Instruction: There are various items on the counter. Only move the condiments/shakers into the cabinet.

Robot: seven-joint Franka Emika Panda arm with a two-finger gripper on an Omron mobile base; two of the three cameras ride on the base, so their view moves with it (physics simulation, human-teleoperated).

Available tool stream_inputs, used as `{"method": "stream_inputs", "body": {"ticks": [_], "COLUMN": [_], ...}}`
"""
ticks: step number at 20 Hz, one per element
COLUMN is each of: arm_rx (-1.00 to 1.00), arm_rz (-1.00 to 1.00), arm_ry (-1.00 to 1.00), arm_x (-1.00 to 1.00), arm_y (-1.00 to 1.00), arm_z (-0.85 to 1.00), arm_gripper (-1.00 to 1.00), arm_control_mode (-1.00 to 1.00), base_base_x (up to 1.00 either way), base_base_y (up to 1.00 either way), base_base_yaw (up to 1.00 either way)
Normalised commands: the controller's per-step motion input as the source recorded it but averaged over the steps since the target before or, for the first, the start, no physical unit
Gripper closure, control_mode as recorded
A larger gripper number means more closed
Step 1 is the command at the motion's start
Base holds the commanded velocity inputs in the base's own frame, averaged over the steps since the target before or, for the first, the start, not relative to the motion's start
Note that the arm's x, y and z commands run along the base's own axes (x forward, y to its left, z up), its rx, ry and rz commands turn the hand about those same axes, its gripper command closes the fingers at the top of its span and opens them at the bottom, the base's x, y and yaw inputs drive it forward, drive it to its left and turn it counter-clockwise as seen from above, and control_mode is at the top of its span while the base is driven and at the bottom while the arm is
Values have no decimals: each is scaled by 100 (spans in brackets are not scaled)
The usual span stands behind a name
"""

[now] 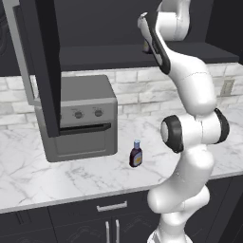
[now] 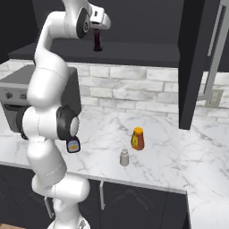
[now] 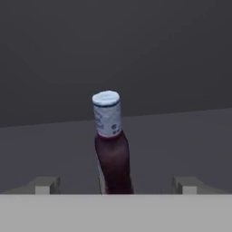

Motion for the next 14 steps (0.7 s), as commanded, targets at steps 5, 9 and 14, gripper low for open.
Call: {"method": "stream_inputs", "body": {"ticks": [5,9,14], "arm_rx": [-11,-9,-6], "arm_rz": [0,0,0], "arm_ry": [-8,0,5], "arm_x": [-100,-100,-100], "arm_y": [0,0,-4], "arm_z": [-64,-99,-100], "arm_gripper": [-100,-100,-100], "arm_control_mode": [-100,-100,-100], "base_base_x": [0,0,0], "base_base_y": [0,0,0], "base_base_yaw": [0,0,0]}}
